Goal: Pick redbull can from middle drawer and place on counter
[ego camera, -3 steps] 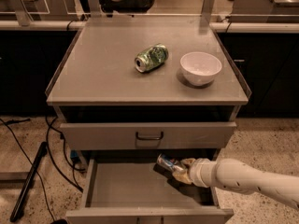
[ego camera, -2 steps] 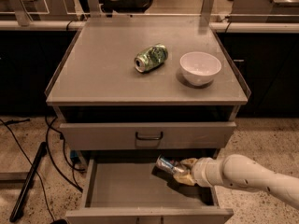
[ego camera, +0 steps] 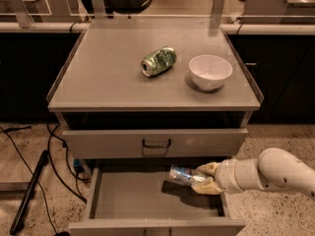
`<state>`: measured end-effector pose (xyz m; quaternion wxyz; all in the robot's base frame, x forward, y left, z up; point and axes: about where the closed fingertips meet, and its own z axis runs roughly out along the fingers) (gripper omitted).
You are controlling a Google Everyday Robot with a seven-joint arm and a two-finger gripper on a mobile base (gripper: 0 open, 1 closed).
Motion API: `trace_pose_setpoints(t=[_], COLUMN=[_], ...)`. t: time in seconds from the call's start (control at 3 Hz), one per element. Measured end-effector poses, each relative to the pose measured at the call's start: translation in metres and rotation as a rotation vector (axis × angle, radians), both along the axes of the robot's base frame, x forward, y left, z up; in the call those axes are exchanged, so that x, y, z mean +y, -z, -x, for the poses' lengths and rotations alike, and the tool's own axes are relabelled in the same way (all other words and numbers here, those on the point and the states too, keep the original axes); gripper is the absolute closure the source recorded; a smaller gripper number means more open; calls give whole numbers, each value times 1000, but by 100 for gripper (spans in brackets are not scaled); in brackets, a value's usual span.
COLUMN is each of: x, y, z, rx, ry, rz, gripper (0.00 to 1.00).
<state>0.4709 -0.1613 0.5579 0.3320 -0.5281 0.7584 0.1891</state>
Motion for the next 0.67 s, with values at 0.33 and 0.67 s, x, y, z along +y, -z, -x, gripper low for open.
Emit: trace_pose_setpoints(t=[0.33,0.67], x=[-2,0], y=[-45,-94], z=[28,41], rx=[46,49], ry=[-130,-229], rz=[-24,-108], gripper=[100,100])
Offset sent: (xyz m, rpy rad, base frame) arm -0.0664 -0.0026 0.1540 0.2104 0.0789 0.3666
